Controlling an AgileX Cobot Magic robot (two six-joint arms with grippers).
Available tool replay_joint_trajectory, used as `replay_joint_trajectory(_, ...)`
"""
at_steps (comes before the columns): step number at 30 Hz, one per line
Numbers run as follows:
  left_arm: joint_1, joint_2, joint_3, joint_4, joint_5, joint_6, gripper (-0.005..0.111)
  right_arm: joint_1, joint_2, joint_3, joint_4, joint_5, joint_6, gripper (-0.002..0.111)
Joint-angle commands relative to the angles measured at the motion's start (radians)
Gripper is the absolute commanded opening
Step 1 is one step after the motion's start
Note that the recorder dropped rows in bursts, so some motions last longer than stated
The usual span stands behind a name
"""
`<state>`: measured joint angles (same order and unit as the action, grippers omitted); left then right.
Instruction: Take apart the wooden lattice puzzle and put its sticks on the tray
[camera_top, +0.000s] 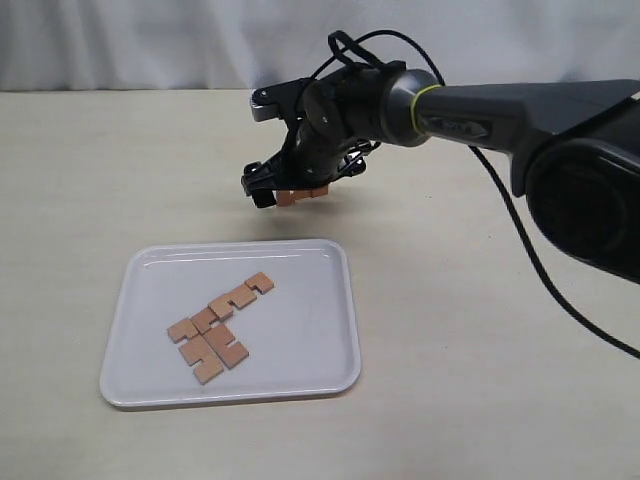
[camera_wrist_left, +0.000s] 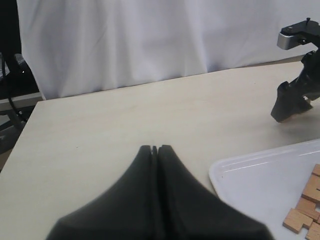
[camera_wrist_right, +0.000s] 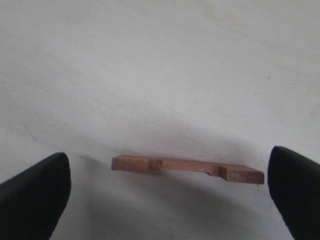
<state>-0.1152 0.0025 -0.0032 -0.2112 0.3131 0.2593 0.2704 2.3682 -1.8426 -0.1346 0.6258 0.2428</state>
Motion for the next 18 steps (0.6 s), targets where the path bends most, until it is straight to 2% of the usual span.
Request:
replay_joint_trajectory(1,0.010,-0.002,0.003,-0.002,-0.009,0.005,0.000,-0.005,0.010,-0.006,-0.019,-0.014,0.009,0.110)
replay_joint_trajectory(5,0.010,-0.002,0.003,-0.002,-0.009,0.005,0.000,-0.005,0.016,-0.006,-0.026,-0.039,0.011,0.106)
replay_joint_trajectory(12,0.010,-0.002,0.003,-0.002,-0.009,0.005,0.000,-0.005,0.031,-0.006,-0.047,-0.047,0.021,0.045)
replay_joint_trajectory(16,0.010,-0.002,0.003,-0.002,-0.009,0.005,0.000,-0.001,0.018,-0.006,-0.043,-0.033,0.034,0.004)
replay_joint_trajectory(18,0.010,-0.002,0.003,-0.002,-0.009,0.005,0.000,0.009,-0.001,-0.006,-0.039,-0.029,0.034,0.005)
